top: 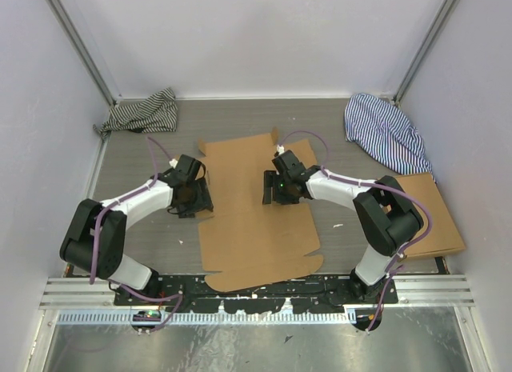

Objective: Fold the paper box

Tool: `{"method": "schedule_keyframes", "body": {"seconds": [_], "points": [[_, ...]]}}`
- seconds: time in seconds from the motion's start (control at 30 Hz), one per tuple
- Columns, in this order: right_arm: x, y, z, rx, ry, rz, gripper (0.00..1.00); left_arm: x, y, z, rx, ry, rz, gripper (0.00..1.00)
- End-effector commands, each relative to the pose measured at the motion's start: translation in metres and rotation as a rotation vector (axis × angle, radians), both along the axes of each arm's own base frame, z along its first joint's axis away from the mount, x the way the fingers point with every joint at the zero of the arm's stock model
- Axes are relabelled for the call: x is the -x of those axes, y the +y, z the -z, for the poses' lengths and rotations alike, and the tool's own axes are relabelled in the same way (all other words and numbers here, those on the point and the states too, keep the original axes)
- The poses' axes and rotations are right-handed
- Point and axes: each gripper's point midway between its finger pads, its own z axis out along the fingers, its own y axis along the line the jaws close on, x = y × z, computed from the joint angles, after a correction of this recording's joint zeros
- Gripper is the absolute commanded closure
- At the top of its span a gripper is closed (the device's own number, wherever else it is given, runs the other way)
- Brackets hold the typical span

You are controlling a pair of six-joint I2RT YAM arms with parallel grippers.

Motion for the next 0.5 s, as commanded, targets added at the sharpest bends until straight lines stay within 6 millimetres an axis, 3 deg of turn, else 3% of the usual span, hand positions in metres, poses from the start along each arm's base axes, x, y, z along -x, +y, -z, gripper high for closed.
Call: {"method": "schedule_keyframes", "body": {"seconds": [0.0,0.2,0.47], "points": [[0.013,0.001,0.017,0.008,0.06,-0.003,0.32,-0.008,-0.009,0.009,0.033,-0.025,0.032,0.3],[0.013,0.001,0.018,0.01,0.064,-0.005,0.32,-0.009,-0.013,0.006,0.051,-0.034,0.042,0.33],[0.012,0.002,0.02,0.01,0.066,-0.006,0.32,-0.014,-0.018,-0.026,0.096,-0.099,0.038,0.34]]}}
